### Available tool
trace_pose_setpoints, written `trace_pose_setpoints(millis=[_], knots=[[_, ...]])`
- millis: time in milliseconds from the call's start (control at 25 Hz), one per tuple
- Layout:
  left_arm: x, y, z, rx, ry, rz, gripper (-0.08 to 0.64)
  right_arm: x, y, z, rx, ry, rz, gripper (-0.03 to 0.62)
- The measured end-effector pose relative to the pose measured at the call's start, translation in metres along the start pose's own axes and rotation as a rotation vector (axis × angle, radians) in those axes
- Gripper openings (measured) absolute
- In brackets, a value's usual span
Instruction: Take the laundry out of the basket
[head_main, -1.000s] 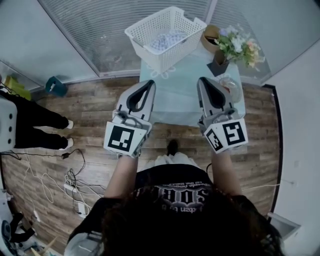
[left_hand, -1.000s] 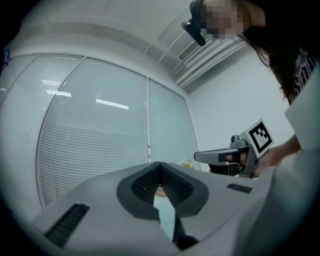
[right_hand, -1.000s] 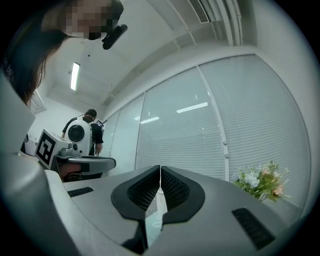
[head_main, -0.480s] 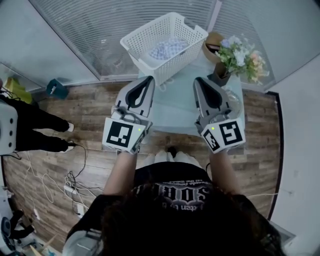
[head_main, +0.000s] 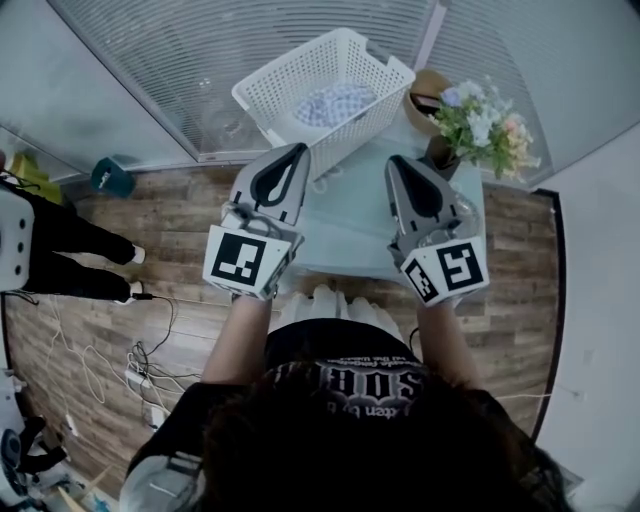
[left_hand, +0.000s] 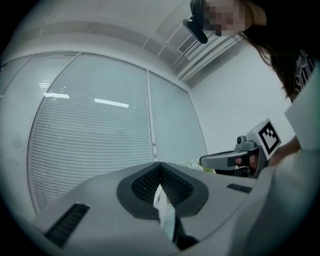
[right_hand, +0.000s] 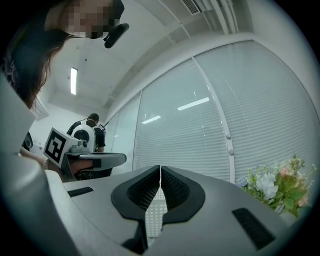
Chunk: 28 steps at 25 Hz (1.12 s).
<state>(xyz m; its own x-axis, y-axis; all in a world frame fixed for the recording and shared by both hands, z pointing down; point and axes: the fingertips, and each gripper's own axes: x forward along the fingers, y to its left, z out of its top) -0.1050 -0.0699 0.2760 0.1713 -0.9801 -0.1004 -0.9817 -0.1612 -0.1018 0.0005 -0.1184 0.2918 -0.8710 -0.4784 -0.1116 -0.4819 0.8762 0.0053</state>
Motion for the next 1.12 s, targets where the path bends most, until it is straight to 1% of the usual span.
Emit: trace_pose_setpoints(millis=[320,560,760,840,1040,1120], knots=[[0.036,0.025,-0.006,0.0,-0.005,-0.04,-0.003,0.037,-0.014,-0.009,-0.005,0.019,-0.009,0.029],[0.07,0.057,-0.012,-0.011,-0.001,-0.077,-0.003,0.071,-0.033,-0.016,0.003,0.035,-0.046,0.029],[0.099,0.079,-0.016,-0.003,0.004,-0.112,-0.003,0.095,-0.053,-0.023,0.013,0.045,-0.085,0.029],[0.111,0.085,-0.018,0.007,0.014,-0.134,-0.003,0.102,-0.06,-0.025,0.019,0.047,-0.098,0.029],[0.145,0.094,-0.032,0.046,0.072,-0.222,-0.003,0.113,-0.074,-0.03,0.026,0.051,-0.133,0.029],[0.158,0.1,-0.036,0.065,0.075,-0.243,-0.003,0.117,-0.08,-0.033,0.031,0.057,-0.147,0.029]])
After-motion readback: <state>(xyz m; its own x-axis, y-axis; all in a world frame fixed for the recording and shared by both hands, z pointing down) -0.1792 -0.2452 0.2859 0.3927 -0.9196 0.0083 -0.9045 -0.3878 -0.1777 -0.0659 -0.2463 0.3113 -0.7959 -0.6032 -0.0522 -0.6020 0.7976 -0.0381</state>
